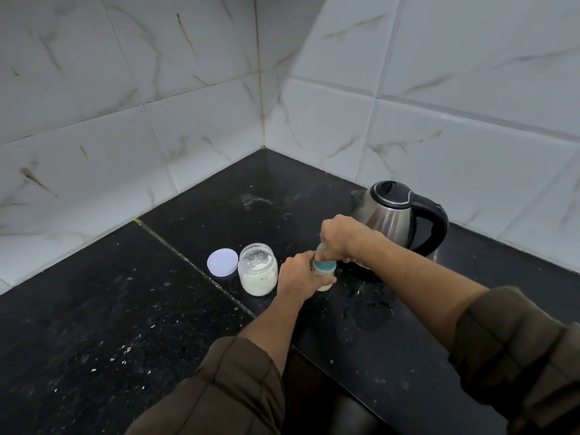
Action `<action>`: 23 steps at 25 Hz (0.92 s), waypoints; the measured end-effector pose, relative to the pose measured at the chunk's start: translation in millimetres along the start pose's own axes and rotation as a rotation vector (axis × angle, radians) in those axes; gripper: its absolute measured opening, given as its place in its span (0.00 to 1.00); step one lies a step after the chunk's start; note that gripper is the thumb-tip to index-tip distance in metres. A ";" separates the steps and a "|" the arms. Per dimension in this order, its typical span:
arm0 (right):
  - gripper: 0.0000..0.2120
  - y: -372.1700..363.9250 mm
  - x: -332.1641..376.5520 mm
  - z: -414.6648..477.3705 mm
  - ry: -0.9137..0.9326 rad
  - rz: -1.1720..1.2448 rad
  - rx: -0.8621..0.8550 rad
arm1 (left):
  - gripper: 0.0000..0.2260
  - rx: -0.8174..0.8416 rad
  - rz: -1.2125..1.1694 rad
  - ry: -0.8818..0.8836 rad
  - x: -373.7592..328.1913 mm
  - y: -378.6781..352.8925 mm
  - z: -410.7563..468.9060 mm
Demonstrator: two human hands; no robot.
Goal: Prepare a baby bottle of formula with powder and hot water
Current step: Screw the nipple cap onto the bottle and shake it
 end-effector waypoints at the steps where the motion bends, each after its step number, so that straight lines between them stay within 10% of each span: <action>1: 0.15 -0.1 1.2 -0.2 -0.002 0.004 -0.004 | 0.26 -0.005 -0.003 -0.001 1.0 -0.3 -0.4; 23: 0.21 -42.0 2.5 -13.4 -0.060 0.090 -0.158 | 0.19 -0.035 -0.006 0.037 6.4 -7.8 0.7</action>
Point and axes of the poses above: each hand's wrist, its own z-axis towards the middle knuckle, its own y-axis out of the back of the hand, x = y × z, the point moved 8 cm from there along z, towards the middle knuckle, and after that the axes turned 12 degrees about -z, right-handed, at the moved point
